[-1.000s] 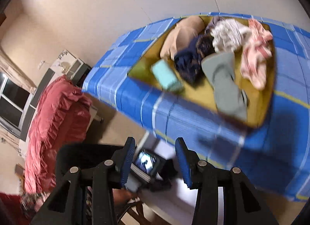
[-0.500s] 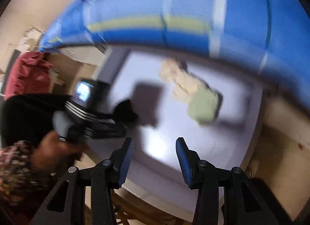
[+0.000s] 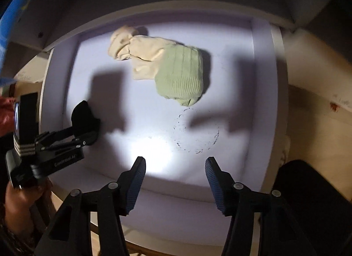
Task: Organize soft objects
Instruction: 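Bring the right tool back over the drawer toward the green ribbed beanie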
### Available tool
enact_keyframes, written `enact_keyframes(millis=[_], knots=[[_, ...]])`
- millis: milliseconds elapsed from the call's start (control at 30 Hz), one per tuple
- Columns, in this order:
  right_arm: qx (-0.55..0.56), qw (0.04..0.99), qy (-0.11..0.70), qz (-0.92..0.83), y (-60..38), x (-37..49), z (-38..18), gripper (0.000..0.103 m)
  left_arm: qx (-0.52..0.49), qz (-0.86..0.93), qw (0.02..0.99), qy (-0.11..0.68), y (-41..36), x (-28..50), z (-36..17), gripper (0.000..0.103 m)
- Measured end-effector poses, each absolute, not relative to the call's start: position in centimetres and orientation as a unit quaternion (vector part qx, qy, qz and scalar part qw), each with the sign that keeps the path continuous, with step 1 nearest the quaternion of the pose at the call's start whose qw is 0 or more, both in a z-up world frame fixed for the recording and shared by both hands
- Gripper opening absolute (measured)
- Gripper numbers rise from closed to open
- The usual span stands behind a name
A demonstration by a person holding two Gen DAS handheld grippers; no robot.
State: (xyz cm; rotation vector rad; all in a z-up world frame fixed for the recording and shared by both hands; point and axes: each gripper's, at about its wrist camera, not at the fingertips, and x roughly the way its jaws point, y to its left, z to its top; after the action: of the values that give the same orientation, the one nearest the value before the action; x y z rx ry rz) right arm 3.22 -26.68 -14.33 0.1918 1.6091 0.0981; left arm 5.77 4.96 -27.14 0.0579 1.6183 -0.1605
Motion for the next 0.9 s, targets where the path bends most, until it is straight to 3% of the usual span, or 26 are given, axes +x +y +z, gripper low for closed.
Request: enact_keyframes(millis=[533,767,900], knots=[[0.125,0.668,0.734,0.018,-27.4,3.2,-16.2,0.065,0.025,-0.080,0.685,0.724,3.2,6.5,-27.1,0.060],[0.133,0.667,0.733,0.016,-27.6,3.4,-15.9,0.065,0.041,-0.097,0.701,0.705,2.3,6.8,-26.0,0.045],[0.139,0.666,0.733,0.016,-27.9,3.4,-15.9,0.065,0.056,-0.095,0.713,0.692,1.8,6.4,-24.9,0.042]])
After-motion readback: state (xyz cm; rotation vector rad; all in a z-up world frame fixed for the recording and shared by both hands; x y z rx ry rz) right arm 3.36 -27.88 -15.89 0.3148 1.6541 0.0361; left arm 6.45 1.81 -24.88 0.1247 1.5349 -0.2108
